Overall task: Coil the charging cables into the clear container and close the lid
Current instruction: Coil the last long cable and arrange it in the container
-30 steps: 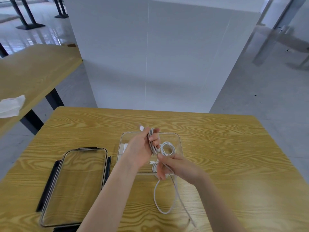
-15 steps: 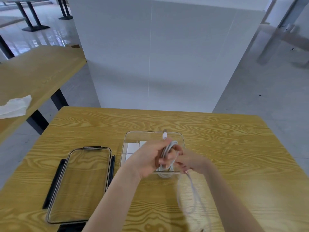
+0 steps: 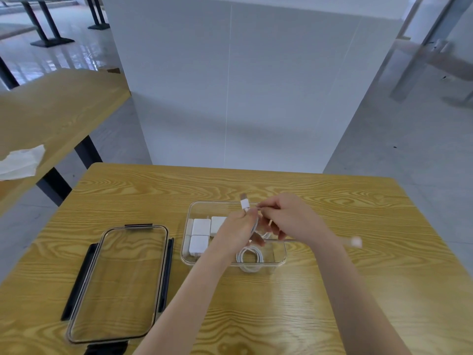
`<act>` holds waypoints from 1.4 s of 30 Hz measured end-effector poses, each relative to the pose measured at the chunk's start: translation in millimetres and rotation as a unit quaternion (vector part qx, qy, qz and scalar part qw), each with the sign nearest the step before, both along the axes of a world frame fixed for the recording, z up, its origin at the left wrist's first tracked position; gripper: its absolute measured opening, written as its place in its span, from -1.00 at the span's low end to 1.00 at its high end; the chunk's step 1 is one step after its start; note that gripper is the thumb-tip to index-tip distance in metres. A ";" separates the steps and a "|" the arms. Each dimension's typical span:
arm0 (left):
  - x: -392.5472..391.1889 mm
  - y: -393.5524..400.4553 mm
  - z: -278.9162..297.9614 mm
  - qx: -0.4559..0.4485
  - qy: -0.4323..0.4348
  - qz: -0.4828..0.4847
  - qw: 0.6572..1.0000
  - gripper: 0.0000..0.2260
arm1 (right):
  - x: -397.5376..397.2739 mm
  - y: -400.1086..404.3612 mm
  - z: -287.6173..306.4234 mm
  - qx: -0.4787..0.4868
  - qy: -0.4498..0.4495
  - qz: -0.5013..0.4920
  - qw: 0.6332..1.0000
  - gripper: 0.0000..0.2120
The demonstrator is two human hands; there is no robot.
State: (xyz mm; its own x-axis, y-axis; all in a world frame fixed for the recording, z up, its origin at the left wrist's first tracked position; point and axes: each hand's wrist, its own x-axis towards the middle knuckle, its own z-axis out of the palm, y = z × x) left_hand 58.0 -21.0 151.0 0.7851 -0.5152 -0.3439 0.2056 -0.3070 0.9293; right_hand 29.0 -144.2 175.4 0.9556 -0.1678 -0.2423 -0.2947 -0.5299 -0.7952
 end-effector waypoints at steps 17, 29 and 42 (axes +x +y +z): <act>30.8 15.8 10.9 -0.389 0.268 0.120 0.873 -0.62 | -18.0 5.3 -51.4 0.142 0.064 0.127 0.979 -0.47; 4.9 32.9 29.9 -0.254 0.163 -0.149 0.942 -0.62 | 3.3 -17.4 -106.4 0.049 -0.044 -0.213 0.975 -0.44; 12.9 7.2 -18.0 -0.032 0.146 0.007 0.989 -0.64 | 13.4 -2.8 -19.9 0.057 -0.083 -0.120 0.988 -0.89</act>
